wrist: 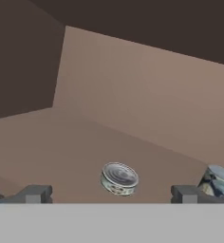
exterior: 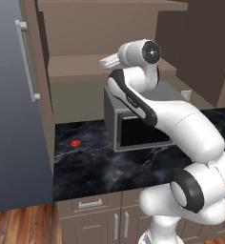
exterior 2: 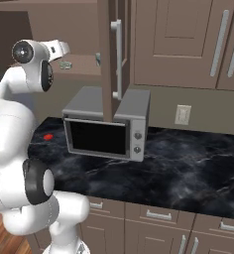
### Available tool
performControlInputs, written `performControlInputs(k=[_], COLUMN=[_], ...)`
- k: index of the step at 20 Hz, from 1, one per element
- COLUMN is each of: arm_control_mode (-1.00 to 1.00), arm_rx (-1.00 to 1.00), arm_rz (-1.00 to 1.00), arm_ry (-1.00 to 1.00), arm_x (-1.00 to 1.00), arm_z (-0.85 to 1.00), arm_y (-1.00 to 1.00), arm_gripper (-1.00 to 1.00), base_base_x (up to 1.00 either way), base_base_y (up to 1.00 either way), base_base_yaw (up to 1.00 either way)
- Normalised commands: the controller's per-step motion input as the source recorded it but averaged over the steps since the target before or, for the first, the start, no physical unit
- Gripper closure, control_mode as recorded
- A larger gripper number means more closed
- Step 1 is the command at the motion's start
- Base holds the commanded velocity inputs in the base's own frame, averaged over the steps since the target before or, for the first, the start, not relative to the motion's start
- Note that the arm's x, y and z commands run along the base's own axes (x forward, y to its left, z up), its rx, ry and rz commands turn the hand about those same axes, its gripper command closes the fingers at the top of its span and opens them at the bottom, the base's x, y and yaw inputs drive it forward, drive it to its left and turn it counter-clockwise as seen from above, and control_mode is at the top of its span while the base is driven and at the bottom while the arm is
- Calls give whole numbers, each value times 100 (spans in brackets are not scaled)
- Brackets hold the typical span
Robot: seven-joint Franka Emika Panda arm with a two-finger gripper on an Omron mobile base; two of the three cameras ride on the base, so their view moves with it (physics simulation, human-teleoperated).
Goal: Restock the canned food cabinet by taking the new fresh canned food from the counter and placing it in the cabinet. Then, take the old canned food from the cabinet and place it on the counter.
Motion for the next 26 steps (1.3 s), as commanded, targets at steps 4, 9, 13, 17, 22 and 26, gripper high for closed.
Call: performControlInputs(k=[4, 9, 13, 17, 22, 26], arm_control_mode=[-100, -100, -100, -100, -100, -100], arm_rx=[0, 7, 7, 13, 12, 3], arm_rz=[-20, -11, -10, -9, -10, -5], arm_ry=[24, 14, 6, 18, 10, 1], arm_x=[2, 0, 4, 17, 4, 16], arm_z=[-17, -4, 0, -21, -13, -3], arm_y=[-5, -4, 0, 0, 0, 0], arm_gripper=[-100, -100, -100, -100, -100, -100], base_base_x=[0, 0, 0, 0, 0, 0], base_base_y=[0, 0, 0, 0, 0, 0], base_base_yaw=[0, 0, 0, 0, 0, 0])
